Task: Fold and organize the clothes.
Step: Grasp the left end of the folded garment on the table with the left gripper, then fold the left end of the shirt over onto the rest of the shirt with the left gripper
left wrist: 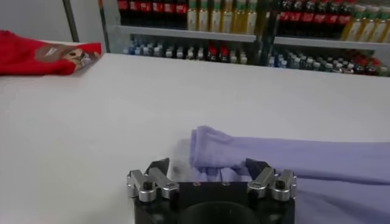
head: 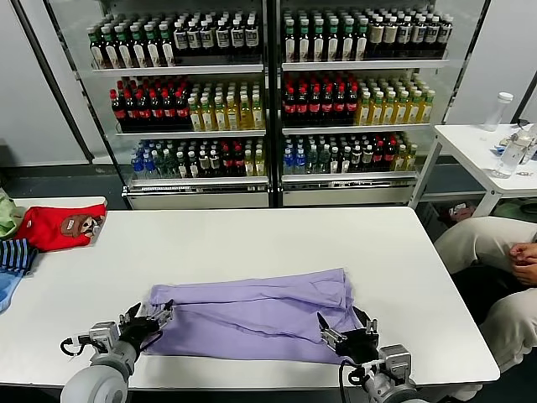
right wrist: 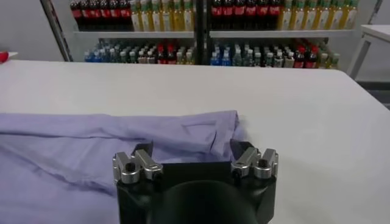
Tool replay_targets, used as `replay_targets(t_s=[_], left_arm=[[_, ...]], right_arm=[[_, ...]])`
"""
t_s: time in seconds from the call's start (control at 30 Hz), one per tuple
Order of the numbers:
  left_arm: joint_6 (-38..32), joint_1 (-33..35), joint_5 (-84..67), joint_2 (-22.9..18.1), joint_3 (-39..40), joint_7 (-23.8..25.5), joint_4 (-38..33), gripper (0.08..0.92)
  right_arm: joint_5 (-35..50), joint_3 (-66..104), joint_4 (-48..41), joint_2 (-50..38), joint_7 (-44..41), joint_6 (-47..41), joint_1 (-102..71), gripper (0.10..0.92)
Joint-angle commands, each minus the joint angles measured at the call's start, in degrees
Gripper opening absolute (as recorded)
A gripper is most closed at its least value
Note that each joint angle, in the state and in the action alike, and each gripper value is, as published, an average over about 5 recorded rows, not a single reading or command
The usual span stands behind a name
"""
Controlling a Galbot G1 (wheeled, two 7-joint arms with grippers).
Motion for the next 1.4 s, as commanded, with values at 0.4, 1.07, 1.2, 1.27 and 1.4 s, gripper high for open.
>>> replay_targets(t_s=[0.4,1.07,1.2,1.27,1.4], left_arm=[[2.2,-1.1,1.7,-2.7,4.0,-6.0,-0.2,0.455],[3.7,4.4,15.0,6.8,-27.3,0.5,-3.1,0.113],[3.7,5.6,15.9,9.4,-33.6,3.4,-1.1,0.113],[3.8,5.6,15.4,9.9,-33.2,3.8,-2.5,0.113],[3.9,5.9,11.4,7.6,-26.0,4.1,-10.7,0.113]], right_arm=[[-2.2,-0.7,-0.5,0.4,-0.4,0.0,-0.3,0.823],[-2.4,0.6,-0.1,0.3,-1.0,0.0,1.3,0.823],[-2.2,0.7,0.0,0.1,-1.1,0.0,1.8,0.823],[-2.2,0.9,0.0,-0.1,-1.2,0.0,2.0,0.823],[-2.2,1.2,0.0,-0.2,-1.2,0.0,1.9,0.823]])
